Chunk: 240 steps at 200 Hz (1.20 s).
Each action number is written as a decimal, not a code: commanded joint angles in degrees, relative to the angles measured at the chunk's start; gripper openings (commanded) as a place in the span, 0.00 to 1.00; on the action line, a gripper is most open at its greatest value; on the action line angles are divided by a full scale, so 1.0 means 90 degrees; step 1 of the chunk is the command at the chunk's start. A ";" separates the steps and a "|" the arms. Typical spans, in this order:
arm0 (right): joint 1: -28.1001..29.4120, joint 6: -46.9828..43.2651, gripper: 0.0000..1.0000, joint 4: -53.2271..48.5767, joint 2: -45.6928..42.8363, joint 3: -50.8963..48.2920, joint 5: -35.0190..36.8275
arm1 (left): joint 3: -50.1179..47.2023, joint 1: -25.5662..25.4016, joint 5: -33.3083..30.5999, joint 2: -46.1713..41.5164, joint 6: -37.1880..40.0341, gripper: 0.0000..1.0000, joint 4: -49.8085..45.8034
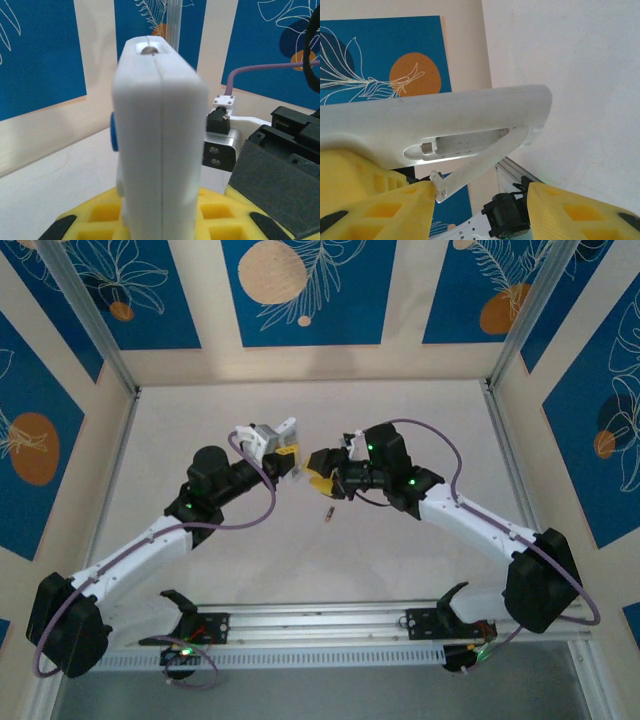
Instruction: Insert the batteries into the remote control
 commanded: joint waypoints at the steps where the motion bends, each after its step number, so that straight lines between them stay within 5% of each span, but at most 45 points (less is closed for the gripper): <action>1: -0.0038 0.0042 0.50 -0.0338 -0.0119 -0.0172 0.0096 | 0.0224 -0.0056 0.0011 -0.0044 0.0126 0.00 0.0316; 163: -0.0107 0.0086 0.14 -0.0101 0.0108 -0.0624 0.0031 | -0.0192 -0.0060 0.0201 0.0116 -0.0293 0.00 0.0436; 240: -0.0102 0.0025 0.08 -0.0099 0.0368 -0.0746 0.0027 | -0.0636 -0.0057 0.0204 0.0222 -0.0678 0.00 0.0766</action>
